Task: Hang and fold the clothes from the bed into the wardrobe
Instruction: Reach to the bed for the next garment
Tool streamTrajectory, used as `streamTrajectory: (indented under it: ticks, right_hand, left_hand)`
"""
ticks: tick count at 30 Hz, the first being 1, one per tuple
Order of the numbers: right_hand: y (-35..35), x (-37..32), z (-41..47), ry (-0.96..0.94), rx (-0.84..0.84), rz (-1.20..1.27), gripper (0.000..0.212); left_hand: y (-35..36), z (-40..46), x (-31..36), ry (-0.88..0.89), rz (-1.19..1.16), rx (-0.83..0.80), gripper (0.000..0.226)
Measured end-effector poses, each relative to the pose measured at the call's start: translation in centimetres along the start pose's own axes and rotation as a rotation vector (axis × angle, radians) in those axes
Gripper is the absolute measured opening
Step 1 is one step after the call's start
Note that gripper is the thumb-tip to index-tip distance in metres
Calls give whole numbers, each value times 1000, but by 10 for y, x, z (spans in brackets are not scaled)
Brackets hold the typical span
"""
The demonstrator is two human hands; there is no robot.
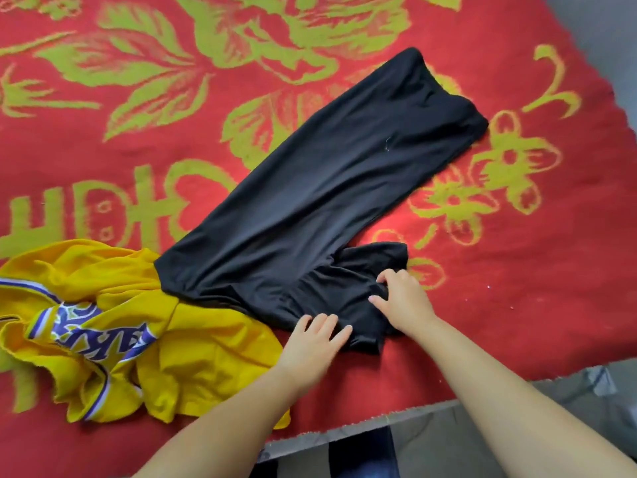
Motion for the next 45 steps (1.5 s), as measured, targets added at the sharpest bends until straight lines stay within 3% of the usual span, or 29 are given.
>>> streamTrajectory:
  ticks: [2,4,6,9,12,14,16,18,20,22,26,30,33,36,39,42,45]
  right_hand:
    - [-2,-3,3,17,-12,-30,19]
    - [-12,-5,7,18,-47,171,8]
    - [-32,-11,10,-35,-29,407,14]
    - [-65,-22,20,-165,145,597,14]
    - [-72,-18,36,-184,238,442,4]
    - [-63,-3,44,-108,252,175,12]
    - [-52,8,44,-77,224,77,32]
    - [-45,12,40,-99,183,97,53]
    - [-42,15,41,-103,135,47,53]
    - [-43,17,40,-77,95,12,35]
    - [-52,17,30,7,21,227,13]
    - [-54,22,25,31,-223,120,16]
    - [-74,31,44,58,-225,140,27]
    - [-118,34,75,62,-114,238,20]
    - [-133,25,86,-67,-189,128,17]
    - [-96,6,73,-142,-309,102,39]
    - [-55,-13,62,-131,-347,153,41]
  left_hand:
    - [-8,3,2,-21,-91,78,33]
    - [-19,0,-1,-23,-141,175,17]
    - [-28,-4,1,-30,-204,251,3]
    - [-44,0,7,-148,-344,372,21]
    - [-55,20,21,-242,-408,417,8]
    - [-52,41,34,-252,-381,288,10]
    - [-40,54,44,-245,-263,111,18]
    - [-24,54,46,-259,-195,2,46]
    - [-13,50,41,-275,-172,-1,68]
    - [-10,51,34,-253,-149,4,53]
    - [-20,59,16,-147,-176,-99,20]
    - [-10,45,9,-22,-296,-225,23]
    - [-8,40,0,-69,-474,-277,32]
    - [-26,48,-23,-322,-655,19,27]
    - [-41,44,-76,-746,-596,277,25]
    - [-26,18,-141,-1210,-424,216,51]
    - [6,-24,-182,-1666,-605,44,90]
Point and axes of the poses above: each hand's wrist, its own z-axis towards the middle knuckle, its own y-axis out of the palm, x = y × z, the point moved 2 cm from there along z, towards the middle knuckle, and after that the axes turned 9 degrees about z, right-handed, at the moved point
